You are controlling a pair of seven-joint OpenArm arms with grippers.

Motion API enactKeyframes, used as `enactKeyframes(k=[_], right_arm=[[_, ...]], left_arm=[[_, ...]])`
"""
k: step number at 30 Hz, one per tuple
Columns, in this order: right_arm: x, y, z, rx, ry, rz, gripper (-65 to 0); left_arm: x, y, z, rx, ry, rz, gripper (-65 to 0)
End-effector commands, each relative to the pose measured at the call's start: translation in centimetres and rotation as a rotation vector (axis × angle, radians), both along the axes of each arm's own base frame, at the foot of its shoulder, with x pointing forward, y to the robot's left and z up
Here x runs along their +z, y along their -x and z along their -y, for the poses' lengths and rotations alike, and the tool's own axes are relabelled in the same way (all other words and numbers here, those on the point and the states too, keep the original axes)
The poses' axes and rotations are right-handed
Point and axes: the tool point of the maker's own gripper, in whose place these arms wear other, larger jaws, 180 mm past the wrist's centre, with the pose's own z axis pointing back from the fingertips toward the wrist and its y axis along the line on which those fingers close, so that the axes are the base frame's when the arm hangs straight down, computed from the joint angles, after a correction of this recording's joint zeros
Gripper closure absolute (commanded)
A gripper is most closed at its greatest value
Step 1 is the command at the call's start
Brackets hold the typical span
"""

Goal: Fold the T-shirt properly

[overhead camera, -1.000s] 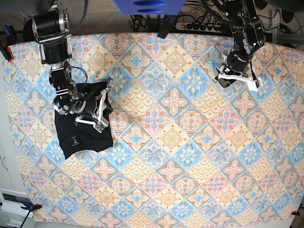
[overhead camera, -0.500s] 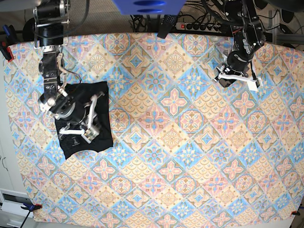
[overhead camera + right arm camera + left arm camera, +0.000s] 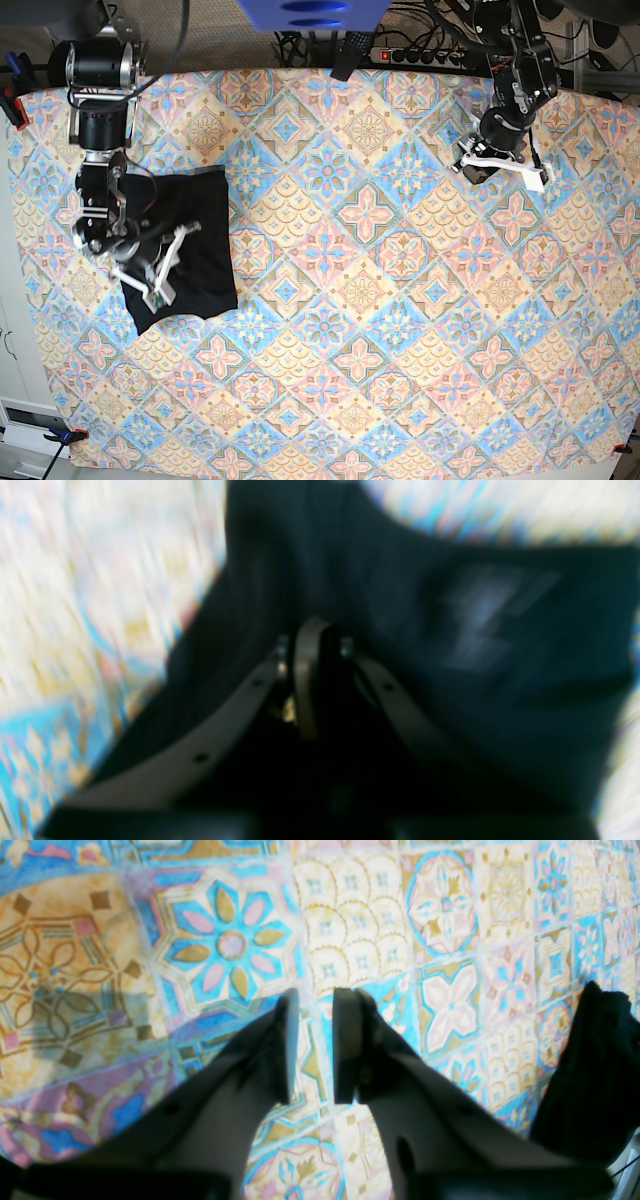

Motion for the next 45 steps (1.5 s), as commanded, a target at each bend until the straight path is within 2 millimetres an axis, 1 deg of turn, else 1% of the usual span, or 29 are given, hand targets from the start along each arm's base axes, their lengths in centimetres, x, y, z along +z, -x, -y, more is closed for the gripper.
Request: enactKeyframes(k=[1, 2, 4, 10, 12, 17, 19, 21, 22, 23, 24, 27, 29, 32, 35, 37, 41, 45], right_arm=[[2.1, -2.0, 0.2, -0.002, -0.009, 0.068, -4.5], [1.9, -1.8, 0.0, 0.000, -0.013, 0.064, -4.5], [1.6, -1.8, -1.7, 0.007, -0.045, 0.059, -4.5], [1.3, -1.8, -4.6, 0.021, -0.097, 0.057, -4.5], [1.5, -2.0, -4.9, 0.022, -0.105, 0.062, -4.5], [1.9, -2.3, -4.8, 0.020, -0.103, 0.075, -4.5], [2.9, -2.7, -4.8, 0.026, -0.093, 0.103, -4.5], [5.2, -3.7, -4.8, 0.042, -0.070, 0.168, -4.5], [7.0, -4.3, -4.6, 0.052, -0.046, 0.213, -4.5], [7.7, -4.1, -4.4, 0.059, -0.021, 0.228, -4.5], [7.6, -3.1, -3.5, 0.053, 0.011, 0.219, -4.5], [9.7, -0.9, -0.8, 0.009, 0.102, 0.247, -4.5], [11.1, 0.7, 0.8, -0.022, 0.159, 0.262, -4.5], [11.4, 3.7, 2.7, -0.063, 0.217, 0.244, -4.5], [11.0, 6.8, 4.4, -0.100, 0.258, 0.211, -4.5], [10.1, 9.0, 5.5, -0.124, 0.276, 0.168, -4.5], [8.1, 13.9, 8.5, -0.192, 0.314, 0.064, -4.5], [6.7, 19.3, 11.8, -0.265, 0.364, -0.045, -4.5]], left_arm=[[0.7, -0.3, -0.2, -0.002, -0.009, 0.025, -10.8], [0.7, -0.3, -0.2, -0.002, -0.009, 0.025, -10.8], [0.7, -0.2, -0.2, -0.002, -0.009, 0.023, -10.8], [0.7, -0.2, 0.0, 0.000, 0.002, 0.026, -10.8], [0.7, 0.0, 0.2, 0.004, 0.028, 0.028, -10.8], [0.4, 0.8, 0.5, 0.008, 0.062, 0.016, -10.8], [0.3, 1.0, 0.5, 0.008, 0.062, 0.013, -10.8], [0.2, 1.2, 0.5, 0.008, 0.062, 0.008, -10.8], [0.2, 1.2, 0.5, 0.008, 0.063, 0.007, -10.8], [0.1, 1.4, 0.5, 0.008, 0.063, 0.003, -10.8], [0.3, 1.4, 0.6, 0.006, 0.061, 0.006, -10.8], [1.4, 1.5, 0.6, -0.004, 0.046, 0.028, -10.8], [2.6, 1.6, 0.7, -0.016, 0.029, 0.052, -10.8], [3.3, 2.5, 0.6, -0.031, 0.009, 0.050, -10.8], [3.0, 4.0, 0.0, -0.053, -0.018, 0.013, -10.8], [2.5, 5.3, -0.4, -0.066, -0.033, -0.022, -10.8], [1.9, 8.1, -1.6, -0.096, -0.065, -0.098, -10.8], [2.3, 10.6, -1.6, -0.127, -0.034, -0.145, -10.5]])
